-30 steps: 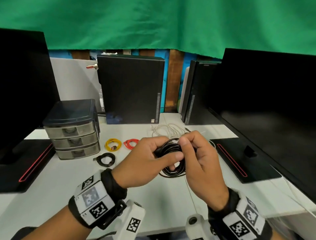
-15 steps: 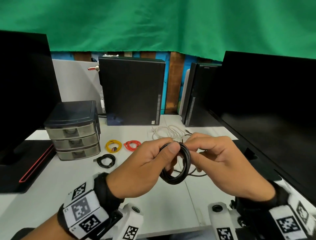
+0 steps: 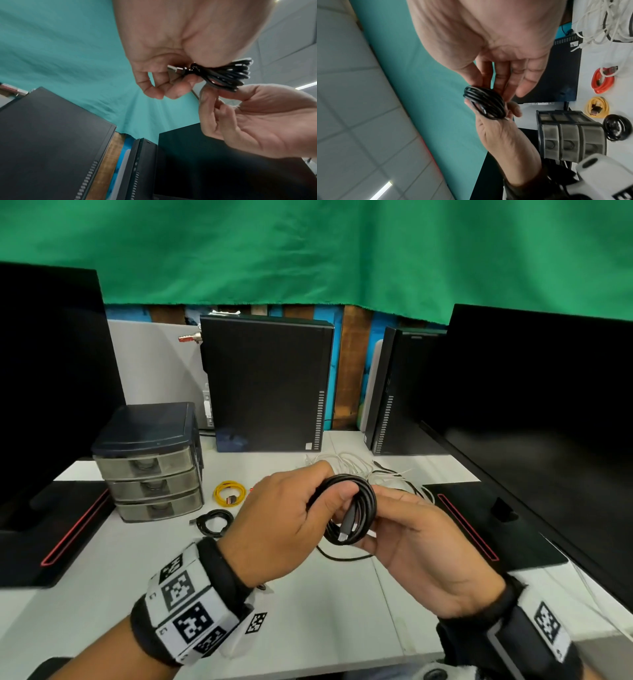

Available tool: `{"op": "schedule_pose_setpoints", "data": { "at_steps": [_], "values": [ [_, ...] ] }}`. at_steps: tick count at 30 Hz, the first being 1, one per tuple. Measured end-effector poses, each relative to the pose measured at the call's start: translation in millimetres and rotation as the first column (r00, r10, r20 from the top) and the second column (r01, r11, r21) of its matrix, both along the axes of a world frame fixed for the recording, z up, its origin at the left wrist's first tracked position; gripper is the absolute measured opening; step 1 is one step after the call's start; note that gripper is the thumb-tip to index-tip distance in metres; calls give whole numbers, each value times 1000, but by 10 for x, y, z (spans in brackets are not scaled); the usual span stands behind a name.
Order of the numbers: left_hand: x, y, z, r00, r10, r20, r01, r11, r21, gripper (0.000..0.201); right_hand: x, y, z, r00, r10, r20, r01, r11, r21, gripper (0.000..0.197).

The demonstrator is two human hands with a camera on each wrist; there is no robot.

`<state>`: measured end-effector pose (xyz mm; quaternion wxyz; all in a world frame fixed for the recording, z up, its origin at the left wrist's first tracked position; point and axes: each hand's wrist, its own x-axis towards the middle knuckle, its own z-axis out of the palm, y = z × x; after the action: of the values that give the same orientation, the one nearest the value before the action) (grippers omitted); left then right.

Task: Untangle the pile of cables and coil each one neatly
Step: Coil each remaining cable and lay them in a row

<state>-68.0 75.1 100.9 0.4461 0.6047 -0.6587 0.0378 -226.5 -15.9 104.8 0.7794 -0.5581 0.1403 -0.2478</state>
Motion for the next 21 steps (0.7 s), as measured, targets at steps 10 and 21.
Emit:
{"op": "schedule_pose_setpoints", "data": {
  "at_steps": [10, 21],
  "values": [
    [9, -5, -11, 995, 97, -27, -99, 994, -45, 38, -30, -38, -40, 998, -53, -33, 46, 981, -187, 38],
    [-4, -25, -64, 999, 10, -33, -10, 1000, 3, 38, -101, -100, -6, 995, -73, -64, 36, 887, -459, 28]
  ]
}}
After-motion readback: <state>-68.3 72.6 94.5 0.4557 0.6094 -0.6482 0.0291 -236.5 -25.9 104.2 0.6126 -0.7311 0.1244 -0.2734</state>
